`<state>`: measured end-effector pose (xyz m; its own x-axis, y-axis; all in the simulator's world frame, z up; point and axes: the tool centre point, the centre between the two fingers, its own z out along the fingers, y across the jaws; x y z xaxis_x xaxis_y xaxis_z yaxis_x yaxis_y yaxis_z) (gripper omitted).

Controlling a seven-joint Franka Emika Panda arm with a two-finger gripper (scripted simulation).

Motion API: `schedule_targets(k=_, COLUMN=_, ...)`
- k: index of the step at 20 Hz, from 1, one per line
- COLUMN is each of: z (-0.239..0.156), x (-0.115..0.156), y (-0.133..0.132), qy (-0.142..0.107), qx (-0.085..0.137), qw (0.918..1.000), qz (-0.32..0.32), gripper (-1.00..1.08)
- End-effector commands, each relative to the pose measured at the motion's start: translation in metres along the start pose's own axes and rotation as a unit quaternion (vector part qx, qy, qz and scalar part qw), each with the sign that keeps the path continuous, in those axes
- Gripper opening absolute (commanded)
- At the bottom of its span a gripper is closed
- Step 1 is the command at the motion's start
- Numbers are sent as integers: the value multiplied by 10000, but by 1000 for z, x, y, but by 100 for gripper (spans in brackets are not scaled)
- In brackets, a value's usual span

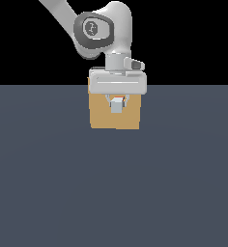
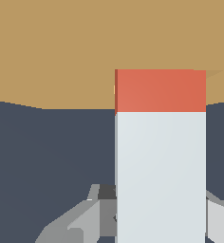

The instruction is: Insert the peg into the horizontal hole in a box.

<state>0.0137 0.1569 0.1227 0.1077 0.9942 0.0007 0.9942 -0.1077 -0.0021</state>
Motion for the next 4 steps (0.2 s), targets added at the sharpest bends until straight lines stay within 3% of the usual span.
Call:
schedule_targets(k=1, z=-2, x=9, y=2, qy=3, qx=-16, qw=10000, qz=12, gripper=-100)
schedule_targets(k=4, z=-2, x=13, y=2, qy=4, qx=-19, qw=10000, qz=12, gripper=-100)
